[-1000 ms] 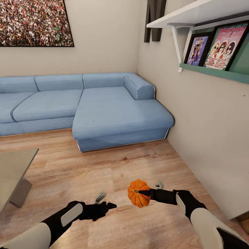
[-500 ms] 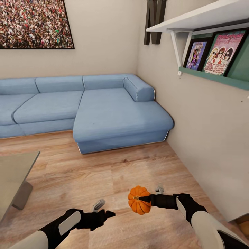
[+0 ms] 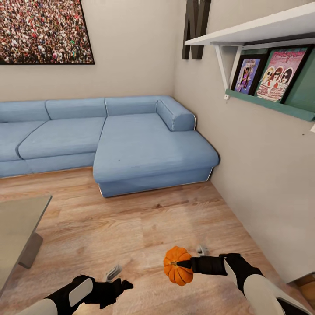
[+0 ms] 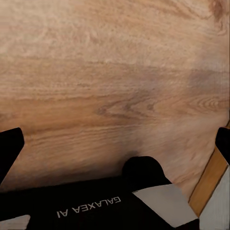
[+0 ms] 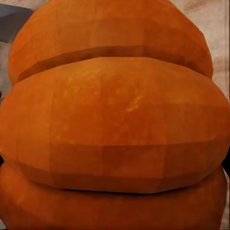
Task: Place each of the two pumpkins and all three candles from the living room inside a cabinet in the living room (use any cabinet), then make sure every cabinet is closed, and position the cauldron so it is next to a table in the living room.
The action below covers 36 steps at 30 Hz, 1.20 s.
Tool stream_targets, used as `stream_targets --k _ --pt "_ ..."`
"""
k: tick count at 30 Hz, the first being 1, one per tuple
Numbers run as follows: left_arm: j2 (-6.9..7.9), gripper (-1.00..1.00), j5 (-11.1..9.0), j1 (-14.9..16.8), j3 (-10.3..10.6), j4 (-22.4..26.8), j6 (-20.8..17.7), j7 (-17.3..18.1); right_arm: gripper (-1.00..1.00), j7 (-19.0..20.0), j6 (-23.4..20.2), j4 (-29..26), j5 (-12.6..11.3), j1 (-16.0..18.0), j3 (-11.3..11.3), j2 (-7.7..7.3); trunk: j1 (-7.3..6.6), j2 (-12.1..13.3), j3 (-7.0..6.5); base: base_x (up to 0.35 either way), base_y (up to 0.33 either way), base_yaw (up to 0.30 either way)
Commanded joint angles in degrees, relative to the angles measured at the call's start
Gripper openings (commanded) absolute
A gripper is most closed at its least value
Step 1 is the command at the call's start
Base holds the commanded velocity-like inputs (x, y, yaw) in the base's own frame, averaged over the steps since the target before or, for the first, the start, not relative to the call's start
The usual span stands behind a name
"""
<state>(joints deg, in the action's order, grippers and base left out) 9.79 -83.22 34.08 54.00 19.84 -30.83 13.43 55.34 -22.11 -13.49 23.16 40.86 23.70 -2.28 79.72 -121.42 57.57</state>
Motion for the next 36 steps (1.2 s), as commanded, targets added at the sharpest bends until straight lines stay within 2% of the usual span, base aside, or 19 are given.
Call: stream_targets --k 1,5,8,12,16,21,28,36 --pt "-0.04 1.00 0.0 -0.2 1.7 -1.8 0.1 0.1 -1.00 -2.0 1.0 0.8 -0.1 -0.1 0.0 0.00 -0.23 0.4 -0.19 0.000 0.000 0.000" --pt "-0.88 1.00 0.0 -0.7 4.6 -5.3 0.2 0.3 -1.00 -4.0 5.7 4.2 0.0 -0.8 0.0 -0.15 -1.11 2.0 -0.91 0.000 0.000 0.000" --pt "-1.28 1.00 0.0 -1.1 4.9 -6.0 0.2 0.3 -1.00 -5.1 6.7 4.7 0.0 -1.0 0.1 -0.55 -1.76 3.2 -1.44 0.000 0.000 0.000" --pt "-1.42 1.00 0.0 -1.5 5.0 -6.2 0.2 0.2 -1.00 -9.4 7.4 5.0 -0.1 -1.1 0.1 -1.27 -2.64 4.8 -2.16 0.000 0.000 0.000" --pt "-1.44 1.00 0.1 -1.8 5.2 -6.3 0.2 0.2 -1.00 -10.9 7.9 5.0 -0.1 -1.9 0.1 -1.48 -3.52 6.4 -2.88 0.000 0.000 0.000" --pt "-1.90 1.00 0.1 -2.3 5.5 -9.4 0.3 0.1 -1.00 -14.0 8.0 5.0 0.0 -2.2 0.1 -2.27 -4.62 8.4 -3.78 0.000 0.000 0.000" --pt "-2.56 1.00 0.1 -3.3 5.5 -9.9 0.4 0.0 -1.00 -14.4 8.1 5.0 0.0 -2.2 0.1 -2.71 -6.16 11.2 -5.03 0.000 0.000 0.000" --pt "-2.64 1.00 0.1 -6.5 5.5 -10.1 3.9 -0.2 -1.00 -14.4 8.1 5.0 -0.1 -2.3 0.1 -3.77 -7.91 14.5 -6.47 0.000 0.000 0.000"
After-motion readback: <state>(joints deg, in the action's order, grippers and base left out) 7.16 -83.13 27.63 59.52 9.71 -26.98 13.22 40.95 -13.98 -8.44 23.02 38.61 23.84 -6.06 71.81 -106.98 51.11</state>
